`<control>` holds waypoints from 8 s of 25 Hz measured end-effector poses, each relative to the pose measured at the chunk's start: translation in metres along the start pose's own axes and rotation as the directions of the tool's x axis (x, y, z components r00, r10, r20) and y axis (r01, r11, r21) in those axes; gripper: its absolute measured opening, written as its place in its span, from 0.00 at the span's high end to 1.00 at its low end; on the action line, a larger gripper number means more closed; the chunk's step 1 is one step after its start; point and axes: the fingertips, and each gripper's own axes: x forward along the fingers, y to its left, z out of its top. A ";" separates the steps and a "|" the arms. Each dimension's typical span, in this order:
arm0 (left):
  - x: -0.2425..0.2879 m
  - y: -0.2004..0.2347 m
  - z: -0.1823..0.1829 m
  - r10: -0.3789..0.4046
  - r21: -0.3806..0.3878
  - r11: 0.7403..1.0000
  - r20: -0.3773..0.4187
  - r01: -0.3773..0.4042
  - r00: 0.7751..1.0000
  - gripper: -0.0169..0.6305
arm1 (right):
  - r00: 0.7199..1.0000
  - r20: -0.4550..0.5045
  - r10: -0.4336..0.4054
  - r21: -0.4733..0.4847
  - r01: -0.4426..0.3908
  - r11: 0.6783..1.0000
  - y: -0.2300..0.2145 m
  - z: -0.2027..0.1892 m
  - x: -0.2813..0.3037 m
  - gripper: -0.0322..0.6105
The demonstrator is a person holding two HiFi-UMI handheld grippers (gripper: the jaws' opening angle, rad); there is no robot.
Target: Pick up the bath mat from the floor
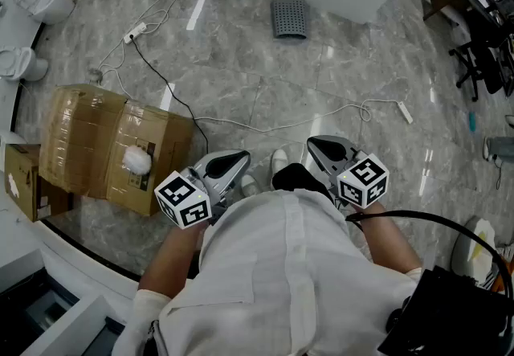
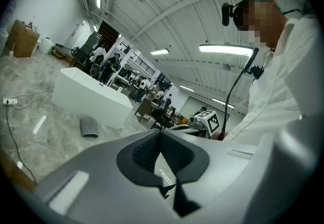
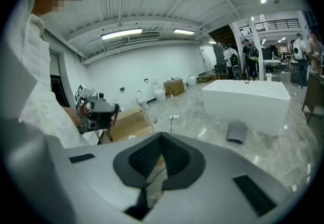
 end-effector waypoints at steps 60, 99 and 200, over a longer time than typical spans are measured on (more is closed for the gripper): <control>0.456 0.524 0.158 -0.003 -0.024 1.000 -0.587 -0.014 0.809 0.96 | 0.948 0.061 -0.312 0.961 0.029 0.275 -0.691 -0.113 0.391 0.85; 0.636 0.754 -0.065 -0.123 -0.059 0.991 -0.751 0.120 0.648 0.96 | 0.884 0.021 -0.466 0.999 -0.038 -0.027 -0.949 -0.417 0.616 0.71; 0.210 0.335 0.322 -0.018 0.196 0.980 -0.053 0.028 0.998 0.96 | 0.854 0.407 -0.325 0.797 -0.157 0.584 -0.404 0.234 0.139 0.93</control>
